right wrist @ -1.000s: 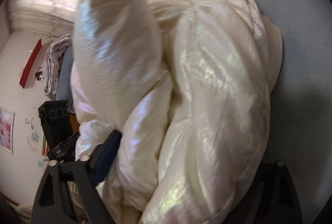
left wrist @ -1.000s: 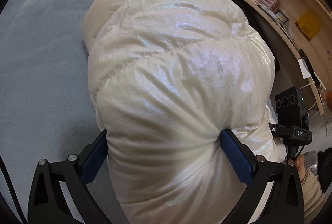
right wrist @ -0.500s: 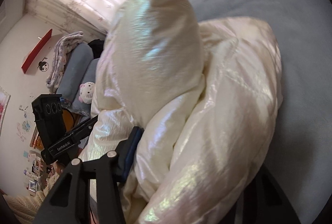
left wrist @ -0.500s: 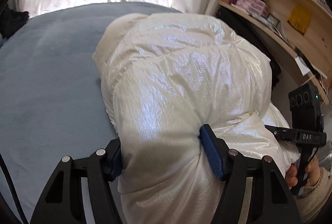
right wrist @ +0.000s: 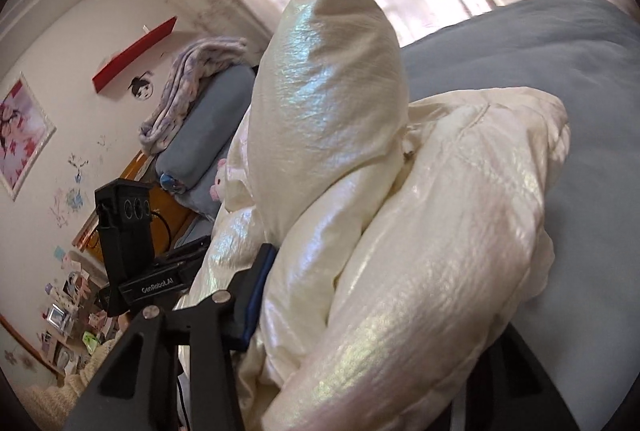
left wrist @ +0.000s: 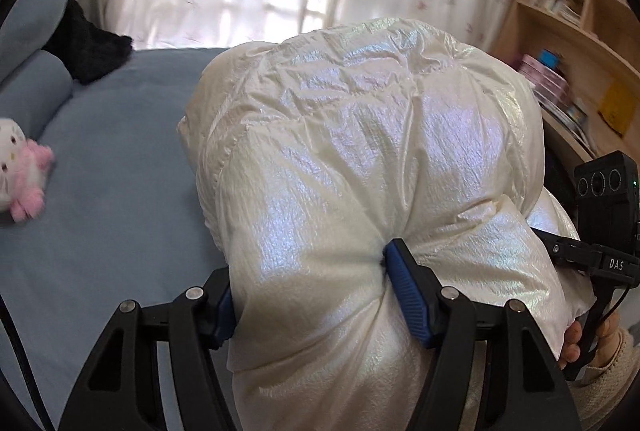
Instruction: Fold large clothes
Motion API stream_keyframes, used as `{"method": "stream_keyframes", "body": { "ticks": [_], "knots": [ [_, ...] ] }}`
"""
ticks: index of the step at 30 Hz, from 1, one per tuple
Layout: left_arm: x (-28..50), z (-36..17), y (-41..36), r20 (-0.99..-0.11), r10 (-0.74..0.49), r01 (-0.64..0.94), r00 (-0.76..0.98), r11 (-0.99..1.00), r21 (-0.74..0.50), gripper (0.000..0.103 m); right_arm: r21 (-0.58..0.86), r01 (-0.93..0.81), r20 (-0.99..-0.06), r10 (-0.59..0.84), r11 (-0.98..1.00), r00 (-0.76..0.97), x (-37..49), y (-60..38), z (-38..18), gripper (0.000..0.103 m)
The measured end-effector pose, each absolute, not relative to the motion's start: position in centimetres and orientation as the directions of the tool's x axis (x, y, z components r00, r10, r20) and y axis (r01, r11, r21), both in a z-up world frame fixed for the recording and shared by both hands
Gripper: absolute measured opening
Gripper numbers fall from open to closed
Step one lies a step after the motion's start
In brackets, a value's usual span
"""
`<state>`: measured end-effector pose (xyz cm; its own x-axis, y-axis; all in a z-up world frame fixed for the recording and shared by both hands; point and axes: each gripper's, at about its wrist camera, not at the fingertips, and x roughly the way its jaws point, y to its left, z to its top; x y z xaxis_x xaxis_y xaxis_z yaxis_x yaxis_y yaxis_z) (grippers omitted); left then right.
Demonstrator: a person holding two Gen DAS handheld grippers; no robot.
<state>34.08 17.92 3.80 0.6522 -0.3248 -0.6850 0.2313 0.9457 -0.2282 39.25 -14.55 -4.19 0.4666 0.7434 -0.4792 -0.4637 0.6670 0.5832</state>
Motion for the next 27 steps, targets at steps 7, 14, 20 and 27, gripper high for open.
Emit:
{"method": "stream_keyframes", "body": {
  "ticks": [7,14,20,27],
  "knots": [
    [43.7,-1.7,30.1,-0.685,-0.240,0.129,0.688,0.969,-0.209,0.064,0.626,-0.472,-0.442,0.782,0.620,0.441,50.7,-4.2,-10.7,0.047],
    [47.3,-7.6,35.8,-0.661,-0.241,0.073,0.710,0.960,-0.272,0.066,0.664,-0.419,-0.455,0.779,0.620,0.431,54.8,0.5,-16.9,0.047],
    [47.3,-9.5,36.6,-0.651,-0.231,0.070,0.723,0.962,-0.263,0.077,0.635,-0.401,-0.497,0.747,0.660,0.443,55.1,1.5,-17.9,0.050],
    [45.9,-8.3,36.6,-0.701,-0.155,0.071,0.696,0.986,-0.148,0.089,0.598,-0.386,-0.562,0.711,0.702,0.423,53.9,3.9,-17.9,0.073]
  ]
}}
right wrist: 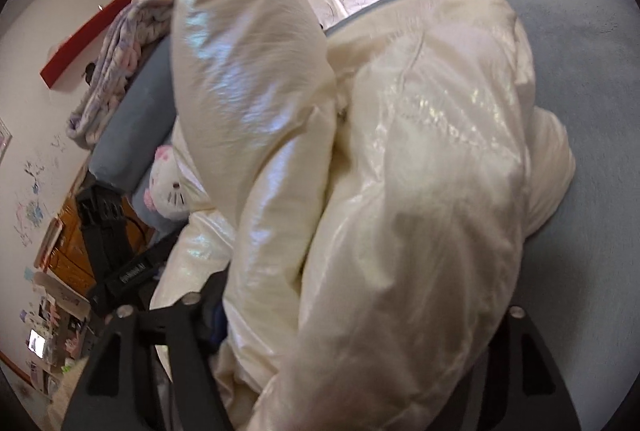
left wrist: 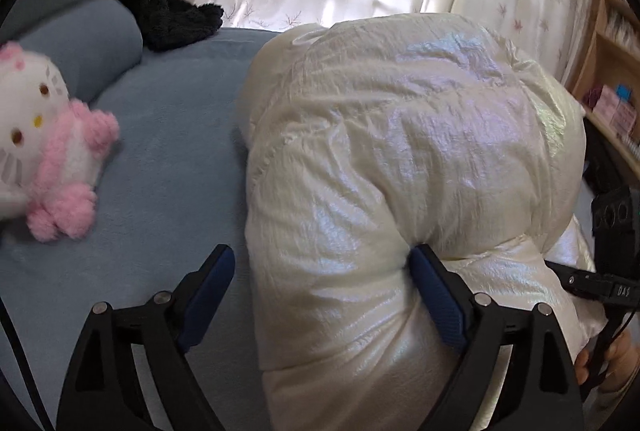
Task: Fold large clothes
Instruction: 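Set the bundle down on the bed and open both tools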
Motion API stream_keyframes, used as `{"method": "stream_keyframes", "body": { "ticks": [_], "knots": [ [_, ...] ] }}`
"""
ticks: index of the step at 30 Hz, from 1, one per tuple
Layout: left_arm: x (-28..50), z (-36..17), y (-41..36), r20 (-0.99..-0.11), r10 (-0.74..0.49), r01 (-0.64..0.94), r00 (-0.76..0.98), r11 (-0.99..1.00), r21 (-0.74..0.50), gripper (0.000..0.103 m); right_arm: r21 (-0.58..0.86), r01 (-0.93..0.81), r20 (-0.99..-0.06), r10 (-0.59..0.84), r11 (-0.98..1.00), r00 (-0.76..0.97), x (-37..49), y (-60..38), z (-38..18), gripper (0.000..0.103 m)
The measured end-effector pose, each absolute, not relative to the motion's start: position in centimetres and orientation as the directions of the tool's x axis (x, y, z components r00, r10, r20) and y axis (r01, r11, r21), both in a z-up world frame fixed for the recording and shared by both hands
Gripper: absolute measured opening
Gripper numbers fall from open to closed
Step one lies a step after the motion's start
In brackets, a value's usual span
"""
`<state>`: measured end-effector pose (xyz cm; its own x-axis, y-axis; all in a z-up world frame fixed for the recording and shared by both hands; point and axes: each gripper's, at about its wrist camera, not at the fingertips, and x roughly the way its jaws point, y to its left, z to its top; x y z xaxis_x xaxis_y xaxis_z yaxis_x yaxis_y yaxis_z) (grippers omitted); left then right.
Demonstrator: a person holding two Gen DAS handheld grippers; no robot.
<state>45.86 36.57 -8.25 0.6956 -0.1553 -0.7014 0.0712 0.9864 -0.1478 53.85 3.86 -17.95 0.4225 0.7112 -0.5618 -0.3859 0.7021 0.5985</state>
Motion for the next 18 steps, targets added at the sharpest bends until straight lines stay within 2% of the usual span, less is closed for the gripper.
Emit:
{"method": "stream_keyframes", "body": {
  "ticks": [3,9,12,14,16,17,18],
  "knots": [
    [45.2,-6.0,35.3,-0.705,-0.100,0.089,0.702,0.995,-0.053,0.088,0.575,-0.358,-0.586,0.676,0.736,0.448,53.4,4.0,-17.0,0.077],
    [45.2,-0.4,32.2,-0.648,-0.106,0.123,0.754,0.992,-0.019,0.088,0.385,-0.373,-0.684,0.532,0.844,0.499,51.3,4.8,-12.6,0.077],
    [45.5,1.4,30.1,-0.616,-0.111,0.127,0.780,0.992,-0.018,0.086,0.319,-0.386,-0.677,0.493,0.866,0.546,50.0,4.7,-9.9,0.077],
    [46.1,1.9,28.7,-0.613,-0.122,0.137,0.781,0.990,-0.023,0.081,0.292,-0.393,-0.655,0.482,0.872,0.583,48.9,4.0,-8.3,0.077],
    [46.5,1.6,26.9,-0.643,-0.127,0.154,0.755,0.988,-0.015,0.069,0.286,-0.383,-0.649,0.472,0.878,0.597,48.4,3.4,-7.5,0.077],
    [46.5,1.2,26.0,-0.664,-0.132,0.164,0.736,0.986,-0.014,0.068,0.277,-0.384,-0.644,0.467,0.881,0.606,48.1,3.2,-7.1,0.076],
    [46.5,0.4,25.1,-0.695,-0.131,0.172,0.707,0.985,-0.010,0.068,0.259,-0.380,-0.643,0.452,0.888,0.618,47.8,3.1,-6.7,0.071]
  ]
}}
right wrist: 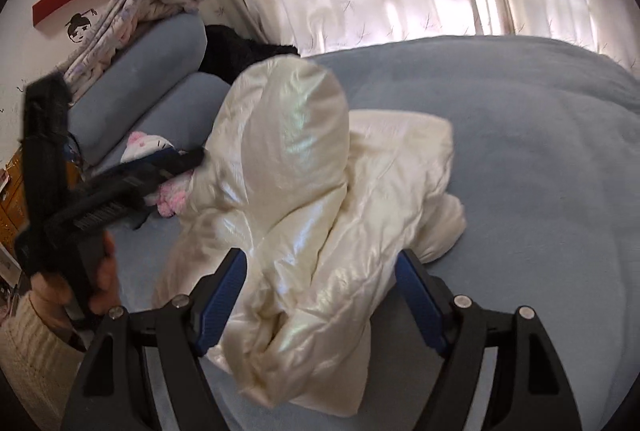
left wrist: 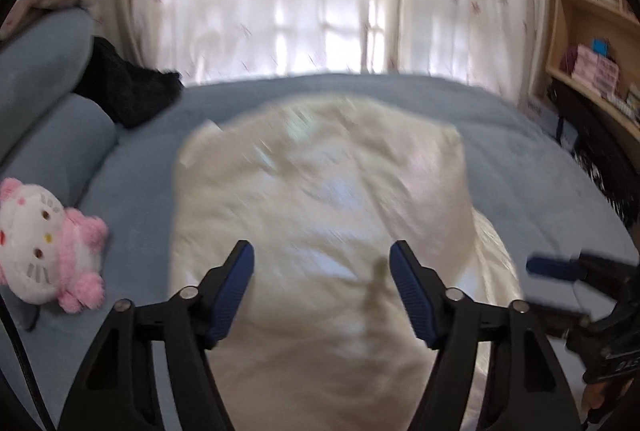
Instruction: Fold large clothes
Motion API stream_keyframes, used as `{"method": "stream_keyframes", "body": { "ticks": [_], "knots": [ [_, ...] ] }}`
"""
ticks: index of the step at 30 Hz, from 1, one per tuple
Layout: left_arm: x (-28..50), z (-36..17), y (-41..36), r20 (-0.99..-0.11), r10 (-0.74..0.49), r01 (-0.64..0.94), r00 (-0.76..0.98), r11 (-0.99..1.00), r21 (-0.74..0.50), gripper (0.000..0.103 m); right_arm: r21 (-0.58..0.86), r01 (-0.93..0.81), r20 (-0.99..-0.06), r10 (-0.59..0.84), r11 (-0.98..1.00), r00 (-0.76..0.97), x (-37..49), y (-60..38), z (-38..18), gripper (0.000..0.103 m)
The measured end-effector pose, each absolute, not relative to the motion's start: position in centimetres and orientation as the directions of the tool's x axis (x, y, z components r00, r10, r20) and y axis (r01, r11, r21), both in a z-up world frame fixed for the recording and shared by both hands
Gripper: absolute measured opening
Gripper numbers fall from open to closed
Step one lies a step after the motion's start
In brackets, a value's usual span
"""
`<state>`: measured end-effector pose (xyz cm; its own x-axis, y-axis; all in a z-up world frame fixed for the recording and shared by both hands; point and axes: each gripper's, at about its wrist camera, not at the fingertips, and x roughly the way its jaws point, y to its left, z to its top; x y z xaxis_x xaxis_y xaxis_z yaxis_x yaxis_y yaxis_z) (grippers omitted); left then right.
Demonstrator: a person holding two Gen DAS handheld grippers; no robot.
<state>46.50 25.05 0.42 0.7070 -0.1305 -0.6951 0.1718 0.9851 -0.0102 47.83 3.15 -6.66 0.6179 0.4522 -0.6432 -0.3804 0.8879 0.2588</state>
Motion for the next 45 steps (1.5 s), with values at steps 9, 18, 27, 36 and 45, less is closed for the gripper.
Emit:
{"method": "stream_keyframes", "body": {
  "ticks": [9,18,27,36,45],
  "knots": [
    [42.2,-2.8,20.6,-0.786,-0.030,0.173,0.618,0.980,0.099,0.068,0.242,-0.306,-0.682,0.386,0.921,0.622,44.7,1.5,-4.6,0.050],
    [32.0,2.3,18.1,-0.788,-0.112,0.170,0.605,0.985,-0.009,0.075,0.218,-0.261,-0.708,0.336,0.941,0.621,36.7,-1.0,-1.8,0.050],
    [20.8,7.9,14.3,-0.763,-0.129,0.138,0.634,0.989,-0.052,0.095,0.247,-0.229,-0.691,0.336,0.942,0.639,26.3,-3.0,0.5,0.050],
    [11.7,9.1,13.1,-0.755,-0.108,0.062,0.647,0.994,-0.090,0.097,0.231,-0.218,-0.655,0.317,0.948,0.686,18.1,-4.8,1.3,0.050],
    [5.3,8.5,11.2,-0.764,-0.064,0.024,0.642,0.998,-0.064,0.102,0.215,-0.171,-0.682,0.273,0.961,0.679,13.3,-7.0,-0.2,0.053]
  ]
}}
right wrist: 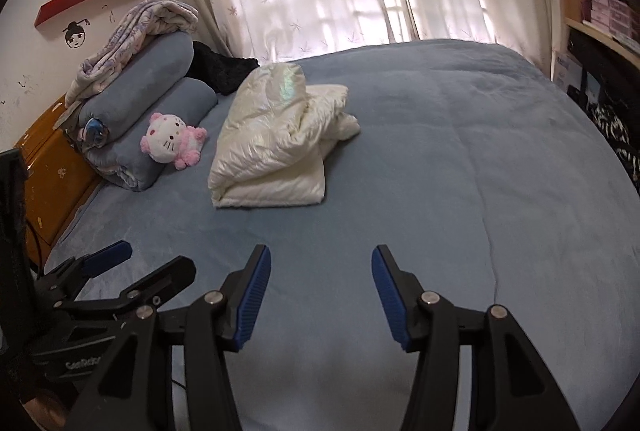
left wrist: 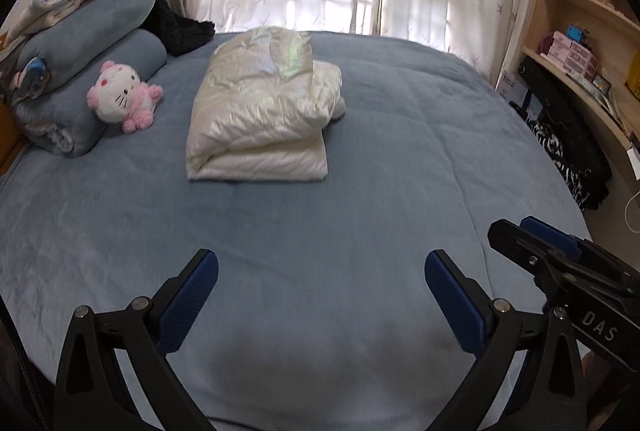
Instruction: Fold large clothes
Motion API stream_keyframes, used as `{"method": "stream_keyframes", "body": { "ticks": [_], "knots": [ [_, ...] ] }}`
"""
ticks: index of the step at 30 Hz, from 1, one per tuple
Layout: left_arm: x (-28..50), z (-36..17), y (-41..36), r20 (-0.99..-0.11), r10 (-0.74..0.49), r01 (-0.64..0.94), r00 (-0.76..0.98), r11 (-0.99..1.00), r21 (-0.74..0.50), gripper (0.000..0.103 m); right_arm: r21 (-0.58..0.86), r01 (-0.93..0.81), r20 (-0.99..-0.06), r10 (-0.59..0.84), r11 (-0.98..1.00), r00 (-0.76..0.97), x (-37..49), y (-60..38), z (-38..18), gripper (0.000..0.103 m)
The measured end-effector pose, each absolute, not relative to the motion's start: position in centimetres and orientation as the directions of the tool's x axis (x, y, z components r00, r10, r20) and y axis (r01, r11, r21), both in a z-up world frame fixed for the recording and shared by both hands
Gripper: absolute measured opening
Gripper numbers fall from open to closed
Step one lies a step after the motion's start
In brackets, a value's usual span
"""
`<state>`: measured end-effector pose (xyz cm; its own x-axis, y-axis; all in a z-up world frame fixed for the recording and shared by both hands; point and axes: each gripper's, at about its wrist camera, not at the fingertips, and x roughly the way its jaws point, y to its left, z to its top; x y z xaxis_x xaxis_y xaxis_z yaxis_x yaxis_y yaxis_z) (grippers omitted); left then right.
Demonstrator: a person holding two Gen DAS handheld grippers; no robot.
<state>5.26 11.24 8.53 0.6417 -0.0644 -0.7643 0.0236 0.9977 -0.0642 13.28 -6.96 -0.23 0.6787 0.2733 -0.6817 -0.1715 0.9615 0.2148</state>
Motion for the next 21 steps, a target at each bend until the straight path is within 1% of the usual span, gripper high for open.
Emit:
{"method": "stream_keyframes", "body": {
  "ticks": [8,9,10,12,15,21],
  "knots": [
    [0.9,8.0,8.9,-0.771,-0.043,0.029,0.635,0.999,-0.032,0.102,0.177,-0.116,-0.687,0.207,0.977,0.696,9.2,-8.7,-0.4,0.053],
    [0.5,7.8,8.7,-0.773,-0.047,0.032,0.632,0.999,-0.034,0.102,0.171,-0.116,-0.686,0.203,0.978,0.699,8.8,-8.9,-0.3,0.055],
    [0.2,7.7,8.6,-0.776,-0.052,0.033,0.628,0.999,-0.040,0.102,0.164,-0.116,-0.685,0.197,0.980,0.701,8.5,-8.9,-0.2,0.060],
    [-0.4,7.4,8.5,-0.786,-0.058,0.028,0.615,0.998,-0.052,0.102,0.138,-0.115,-0.678,0.178,0.984,0.713,7.6,-8.9,-0.1,0.063],
    [-1.4,7.1,8.2,-0.793,-0.061,0.023,0.606,0.998,-0.059,0.102,0.094,-0.116,-0.672,0.149,0.989,0.725,6.3,-8.6,0.0,0.064],
    [-2.7,7.8,7.7,-0.787,-0.035,0.024,0.616,0.999,-0.026,0.102,0.082,-0.124,-0.668,0.147,0.989,0.729,5.0,-8.9,0.3,0.065]
  ]
}}
